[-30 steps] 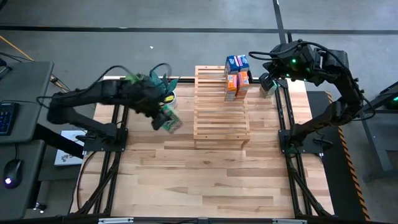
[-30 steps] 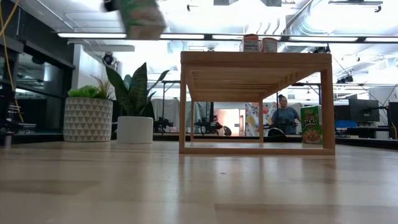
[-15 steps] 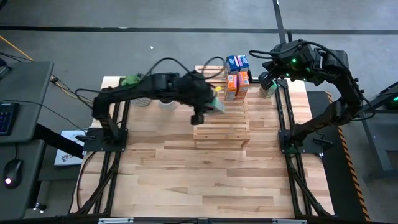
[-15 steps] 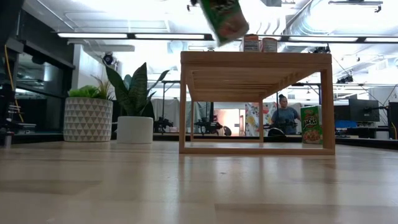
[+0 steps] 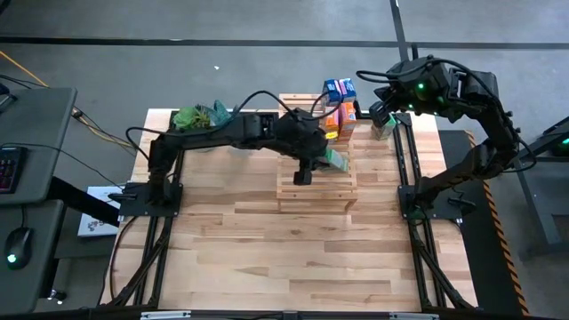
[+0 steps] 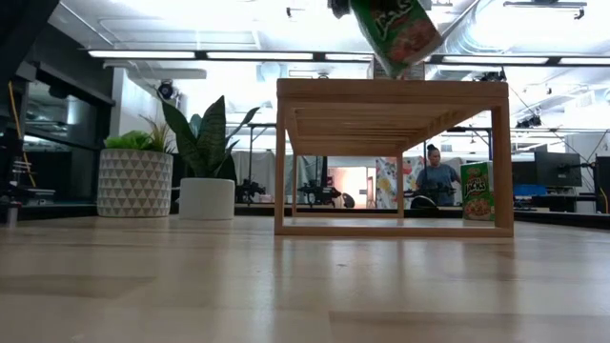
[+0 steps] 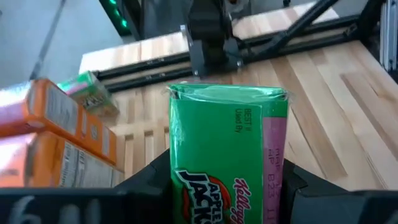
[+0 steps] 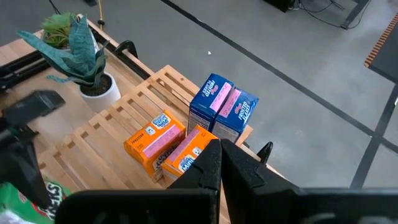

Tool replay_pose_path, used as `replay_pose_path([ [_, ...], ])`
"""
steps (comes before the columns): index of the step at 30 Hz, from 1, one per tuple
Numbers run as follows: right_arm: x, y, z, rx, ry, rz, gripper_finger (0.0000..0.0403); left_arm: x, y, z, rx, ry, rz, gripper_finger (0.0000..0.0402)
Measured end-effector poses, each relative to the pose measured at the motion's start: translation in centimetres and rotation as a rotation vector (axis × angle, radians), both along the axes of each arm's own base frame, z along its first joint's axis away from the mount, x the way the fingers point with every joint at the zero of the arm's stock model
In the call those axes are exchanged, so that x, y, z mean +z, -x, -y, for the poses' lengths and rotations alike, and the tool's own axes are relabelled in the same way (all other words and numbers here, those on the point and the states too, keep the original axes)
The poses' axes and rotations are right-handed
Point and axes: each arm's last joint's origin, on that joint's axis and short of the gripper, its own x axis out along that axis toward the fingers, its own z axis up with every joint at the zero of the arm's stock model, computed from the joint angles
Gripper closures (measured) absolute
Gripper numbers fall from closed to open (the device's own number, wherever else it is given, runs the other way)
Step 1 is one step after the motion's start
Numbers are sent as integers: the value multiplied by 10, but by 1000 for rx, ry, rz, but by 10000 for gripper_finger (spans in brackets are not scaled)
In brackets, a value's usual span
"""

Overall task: Stack cereal on shelf
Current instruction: Put the left green cereal box on the shelf

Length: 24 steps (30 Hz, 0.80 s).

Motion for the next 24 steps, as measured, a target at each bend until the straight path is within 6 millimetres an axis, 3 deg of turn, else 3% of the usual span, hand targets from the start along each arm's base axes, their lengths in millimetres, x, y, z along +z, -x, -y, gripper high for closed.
replay_pose_path([
  [13, 1, -1, 0, 0, 4, 12, 403, -19, -10, 2, -11, -2, -61, 241],
  [24, 1, -1, 0, 0, 4, 12, 403, -19, -10, 0, -11, -9, -60, 208],
])
